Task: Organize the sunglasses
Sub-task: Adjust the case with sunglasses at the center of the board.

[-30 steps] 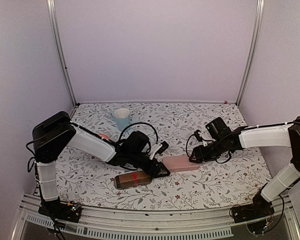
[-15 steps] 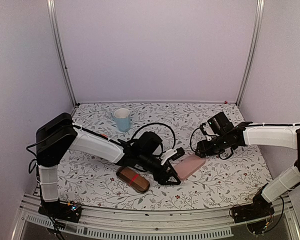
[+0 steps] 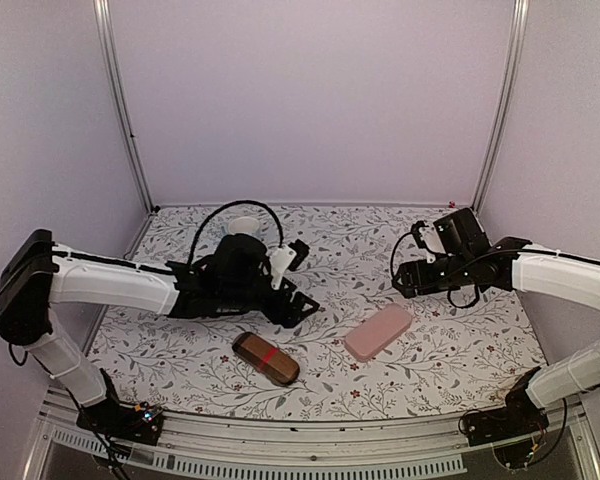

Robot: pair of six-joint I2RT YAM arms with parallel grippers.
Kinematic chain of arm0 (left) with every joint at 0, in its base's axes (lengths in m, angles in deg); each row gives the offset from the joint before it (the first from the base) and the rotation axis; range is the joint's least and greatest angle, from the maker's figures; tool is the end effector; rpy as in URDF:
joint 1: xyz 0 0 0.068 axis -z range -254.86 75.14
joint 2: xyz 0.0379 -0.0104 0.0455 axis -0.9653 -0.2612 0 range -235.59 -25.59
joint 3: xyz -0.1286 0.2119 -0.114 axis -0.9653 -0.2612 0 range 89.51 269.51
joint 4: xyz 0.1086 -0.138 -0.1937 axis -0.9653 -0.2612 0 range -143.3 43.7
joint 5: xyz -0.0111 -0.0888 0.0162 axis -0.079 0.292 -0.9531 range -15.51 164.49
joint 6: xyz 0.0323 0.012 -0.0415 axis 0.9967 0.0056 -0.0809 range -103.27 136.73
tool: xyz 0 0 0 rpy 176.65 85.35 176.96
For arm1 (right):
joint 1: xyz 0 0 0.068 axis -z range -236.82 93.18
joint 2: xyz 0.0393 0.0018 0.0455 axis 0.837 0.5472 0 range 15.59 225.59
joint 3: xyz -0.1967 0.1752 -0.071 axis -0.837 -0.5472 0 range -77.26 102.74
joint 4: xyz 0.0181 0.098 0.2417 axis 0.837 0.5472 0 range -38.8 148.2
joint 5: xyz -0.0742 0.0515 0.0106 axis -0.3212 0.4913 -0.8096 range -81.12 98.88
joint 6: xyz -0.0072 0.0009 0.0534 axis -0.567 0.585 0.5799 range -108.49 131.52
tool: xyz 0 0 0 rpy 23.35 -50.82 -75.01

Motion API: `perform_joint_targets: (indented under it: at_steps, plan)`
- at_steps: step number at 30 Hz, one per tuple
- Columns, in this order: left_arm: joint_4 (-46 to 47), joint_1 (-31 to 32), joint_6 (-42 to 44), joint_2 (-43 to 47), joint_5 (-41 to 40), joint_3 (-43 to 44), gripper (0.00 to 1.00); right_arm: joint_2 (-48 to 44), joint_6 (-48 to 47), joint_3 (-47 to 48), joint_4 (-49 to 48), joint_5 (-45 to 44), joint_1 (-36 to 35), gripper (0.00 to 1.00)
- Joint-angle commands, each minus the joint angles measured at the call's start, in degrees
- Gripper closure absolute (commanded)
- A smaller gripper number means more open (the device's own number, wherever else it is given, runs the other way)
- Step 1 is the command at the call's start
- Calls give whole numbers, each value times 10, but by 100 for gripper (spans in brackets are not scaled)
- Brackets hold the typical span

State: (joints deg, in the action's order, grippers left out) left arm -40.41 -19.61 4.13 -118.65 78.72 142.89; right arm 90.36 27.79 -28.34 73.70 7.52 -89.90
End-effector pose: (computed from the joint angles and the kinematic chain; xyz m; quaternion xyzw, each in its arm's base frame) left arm 0.1984 -0.2907 0.2059 0.3367 0.8148 -0.2898 0.3725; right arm 0.2268 0.1466 0.2336 -0.1323 0.9252 0.1383 0.3277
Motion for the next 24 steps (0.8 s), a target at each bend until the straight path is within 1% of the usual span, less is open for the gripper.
perform_joint_targets:
  at_steps: [1,3,4,11,16,19,24]
  plan:
    - [11,-60,-32,80,-147,-51,12,-13,-18,31,-7,-29,23,3]
    - [2,-77,-33,111,-180,-64,3,-19,-19,40,-8,-56,27,1]
    - [1,-85,-31,124,-194,-70,1,-22,-19,46,-9,-71,28,1]
    - [1,-132,-34,203,-277,-103,1,-68,-23,63,-20,-145,31,1]
    - [29,-153,-56,268,-375,-148,1,-114,-26,41,-51,-181,31,1]
    - [79,-160,-30,308,-370,-187,1,-138,-38,21,-71,-181,31,1]
    - [112,-162,3,349,-351,-220,1,-184,-48,-14,-103,-181,31,1]
